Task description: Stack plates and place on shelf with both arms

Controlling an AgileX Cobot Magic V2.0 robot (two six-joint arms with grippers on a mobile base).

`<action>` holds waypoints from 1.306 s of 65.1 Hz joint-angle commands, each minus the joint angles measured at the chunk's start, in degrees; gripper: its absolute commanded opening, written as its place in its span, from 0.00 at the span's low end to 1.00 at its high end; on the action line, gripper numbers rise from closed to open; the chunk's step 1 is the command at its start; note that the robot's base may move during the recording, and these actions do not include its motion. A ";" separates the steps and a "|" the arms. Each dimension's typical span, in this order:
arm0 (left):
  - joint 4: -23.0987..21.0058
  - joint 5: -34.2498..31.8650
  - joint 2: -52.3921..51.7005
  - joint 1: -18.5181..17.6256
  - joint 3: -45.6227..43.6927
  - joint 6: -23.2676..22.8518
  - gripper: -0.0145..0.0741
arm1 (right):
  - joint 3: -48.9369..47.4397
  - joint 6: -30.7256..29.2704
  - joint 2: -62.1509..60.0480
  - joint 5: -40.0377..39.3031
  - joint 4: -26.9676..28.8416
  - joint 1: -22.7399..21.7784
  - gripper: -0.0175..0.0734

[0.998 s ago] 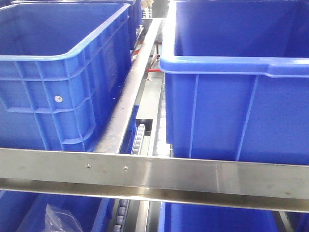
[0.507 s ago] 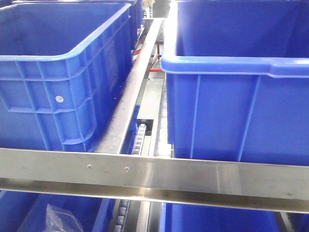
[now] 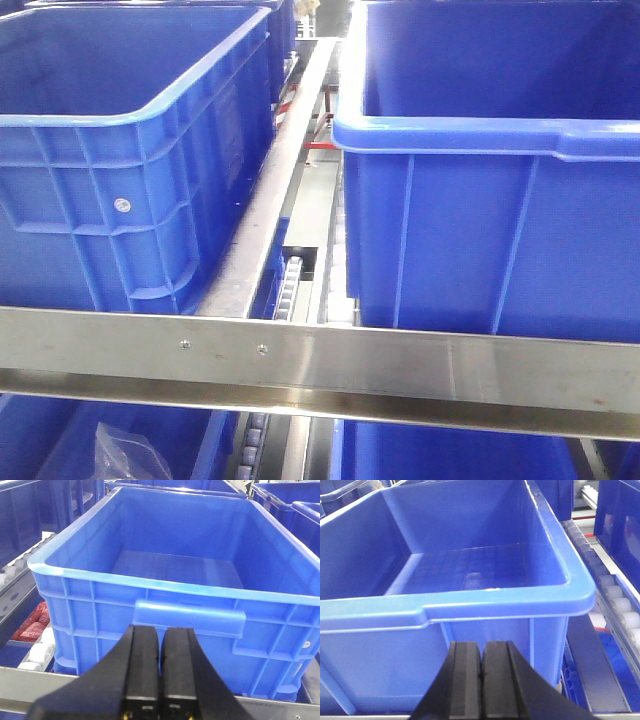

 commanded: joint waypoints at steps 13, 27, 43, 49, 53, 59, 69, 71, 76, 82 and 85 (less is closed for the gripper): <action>-0.51 -5.14 0.60 0.16 -1.82 -0.22 0.26 | -0.04 -0.57 -1.02 -5.21 0.04 -0.38 0.25; -0.51 -5.14 0.60 0.16 -1.82 -0.22 0.26 | -0.04 -0.57 -1.02 -5.21 0.04 -0.38 0.25; -0.40 -5.02 0.60 0.16 -1.43 -0.22 0.26 | -0.04 -0.57 -1.02 -5.21 0.04 -0.38 0.25; -0.73 -5.12 -0.27 0.16 0.78 -0.22 0.26 | -0.04 -0.57 -1.02 -5.21 0.04 -0.38 0.25; -1.62 -3.40 -2.22 0.16 1.81 -0.22 0.26 | -0.04 -0.57 -1.02 -5.21 0.04 -0.38 0.25; -1.90 1.13 -5.93 0.20 1.83 -0.36 0.26 | -0.04 -0.57 -1.02 -5.21 0.04 -0.38 0.25; -1.90 2.00 -6.28 0.20 1.83 -0.36 0.26 | -0.04 -0.57 -1.02 -5.21 0.04 -0.38 0.25; -2.15 2.00 -6.28 0.20 1.83 -0.36 0.26 | -0.04 -0.57 -1.02 -5.21 0.04 -0.38 0.25; -2.15 2.00 -6.28 0.20 1.83 -0.36 0.26 | -0.04 -0.57 -1.02 -5.21 0.04 -0.38 0.25; -2.15 2.00 -6.28 0.29 1.83 -0.36 0.26 | -0.04 -0.57 -1.02 -5.21 0.04 -0.38 0.25; -2.15 2.00 -6.28 0.29 1.83 -0.36 0.26 | -0.04 -0.57 -1.02 -5.21 0.04 -0.38 0.25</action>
